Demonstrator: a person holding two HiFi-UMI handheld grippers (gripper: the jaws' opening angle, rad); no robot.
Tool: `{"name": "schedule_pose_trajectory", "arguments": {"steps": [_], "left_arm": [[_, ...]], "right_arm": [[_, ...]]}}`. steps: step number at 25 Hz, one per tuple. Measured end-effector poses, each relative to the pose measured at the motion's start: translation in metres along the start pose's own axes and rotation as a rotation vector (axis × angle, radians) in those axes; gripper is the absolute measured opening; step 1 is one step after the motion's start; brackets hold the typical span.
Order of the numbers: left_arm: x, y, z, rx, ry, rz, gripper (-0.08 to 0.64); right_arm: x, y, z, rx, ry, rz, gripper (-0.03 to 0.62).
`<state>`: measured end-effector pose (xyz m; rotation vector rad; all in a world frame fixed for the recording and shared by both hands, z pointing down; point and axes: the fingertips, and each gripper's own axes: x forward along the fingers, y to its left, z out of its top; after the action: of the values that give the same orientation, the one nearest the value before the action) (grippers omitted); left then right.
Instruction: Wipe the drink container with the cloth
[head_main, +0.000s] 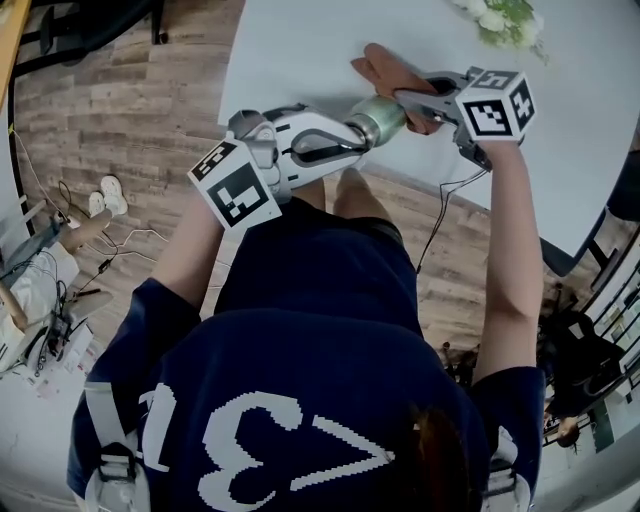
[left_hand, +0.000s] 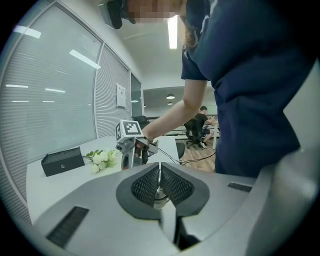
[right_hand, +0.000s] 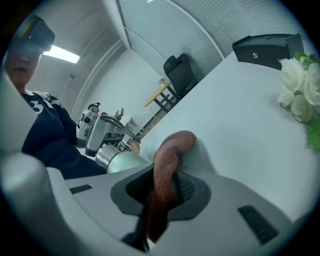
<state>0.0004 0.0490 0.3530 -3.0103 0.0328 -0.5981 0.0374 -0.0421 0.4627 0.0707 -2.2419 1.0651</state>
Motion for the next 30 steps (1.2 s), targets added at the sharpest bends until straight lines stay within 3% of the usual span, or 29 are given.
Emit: {"name": "schedule_pose_trajectory", "arguments": {"steps": [4, 8, 10, 13, 17, 21, 23, 27, 30], "left_arm": [[0.001, 0.000, 0.000, 0.007, -0.003, -0.016, 0.025], [0.001, 0.000, 0.001, 0.019, -0.002, -0.023, 0.025], [0.001, 0.000, 0.001, 0.023, 0.000, -0.025, 0.025], [0.000, -0.001, 0.001, 0.019, 0.003, -0.030, 0.025], [0.001, -0.001, -0.001, 0.023, 0.010, -0.025, 0.025], [0.000, -0.001, -0.001, 0.031, 0.013, -0.023, 0.025], [0.000, 0.000, 0.000, 0.039, 0.014, -0.022, 0.025], [0.000, 0.001, 0.002, 0.048, 0.011, -0.031, 0.025], [0.000, 0.001, 0.003, 0.050, 0.010, -0.037, 0.025]], "right_arm": [[0.000, 0.025, 0.010, -0.097, 0.034, 0.036, 0.066], [0.003, 0.097, 0.037, -0.220, 0.047, 0.249, 0.066], [0.007, 0.120, 0.044, -0.270, 0.069, 0.310, 0.064], [0.013, 0.114, 0.041, -0.280, 0.121, 0.288, 0.064], [0.013, 0.076, 0.034, -0.219, 0.118, 0.212, 0.064], [0.011, 0.016, 0.012, -0.135, 0.147, 0.054, 0.064], [0.010, -0.001, 0.002, -0.088, 0.152, 0.028, 0.064], [0.010, 0.018, 0.010, -0.136, 0.173, 0.072, 0.064], [0.014, 0.059, 0.030, -0.212, 0.190, 0.190, 0.064]]}}
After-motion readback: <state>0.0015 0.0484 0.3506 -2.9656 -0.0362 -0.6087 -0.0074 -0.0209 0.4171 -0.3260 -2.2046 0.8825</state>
